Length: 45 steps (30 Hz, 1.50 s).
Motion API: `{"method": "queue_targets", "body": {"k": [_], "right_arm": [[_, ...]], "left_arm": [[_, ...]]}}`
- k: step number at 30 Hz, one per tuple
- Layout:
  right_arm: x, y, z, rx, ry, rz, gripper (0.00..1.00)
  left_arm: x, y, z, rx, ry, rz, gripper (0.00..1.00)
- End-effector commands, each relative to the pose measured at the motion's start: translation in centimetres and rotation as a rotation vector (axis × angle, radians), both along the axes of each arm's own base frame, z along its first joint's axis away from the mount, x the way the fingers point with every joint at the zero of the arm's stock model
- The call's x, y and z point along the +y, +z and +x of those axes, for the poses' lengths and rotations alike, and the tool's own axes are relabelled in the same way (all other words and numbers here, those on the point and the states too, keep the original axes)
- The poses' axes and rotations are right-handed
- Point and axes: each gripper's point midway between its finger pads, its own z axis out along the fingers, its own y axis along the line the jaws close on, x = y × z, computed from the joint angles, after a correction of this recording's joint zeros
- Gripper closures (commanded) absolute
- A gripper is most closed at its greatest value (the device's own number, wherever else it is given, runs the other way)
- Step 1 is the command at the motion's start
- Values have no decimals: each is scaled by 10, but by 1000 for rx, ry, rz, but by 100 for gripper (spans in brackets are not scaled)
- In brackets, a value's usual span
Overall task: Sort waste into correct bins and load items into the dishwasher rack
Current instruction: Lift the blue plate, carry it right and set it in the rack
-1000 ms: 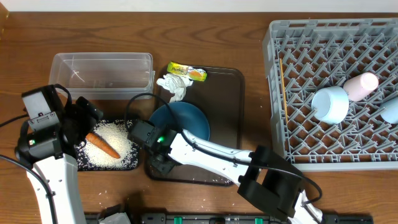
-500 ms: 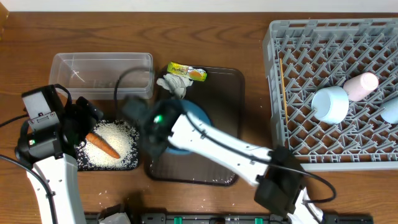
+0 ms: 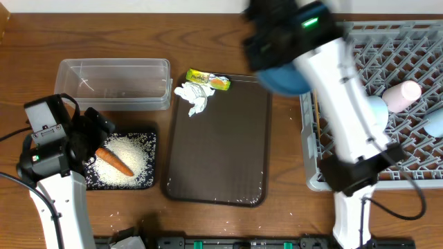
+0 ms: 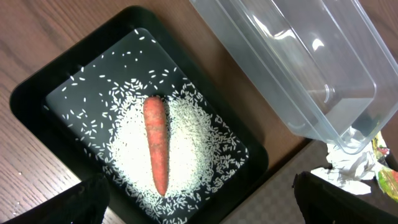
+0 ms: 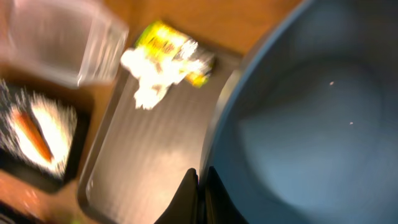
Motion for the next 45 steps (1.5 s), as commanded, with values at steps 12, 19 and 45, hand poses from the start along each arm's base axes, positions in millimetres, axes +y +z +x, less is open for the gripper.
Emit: {"method": "queue_targets", "body": {"k": [12,19,45], "right_arm": [[-123,93,38,-161,94,694,99],[-129,90,41,-170,200,908,99],[-186,-14,58,-25,-28,931,99]], "left_arm": [[4,4,0,-4,16,10,3],[4,4,0,-4,16,10,3],[4,4,0,-4,16,10,3]]}}
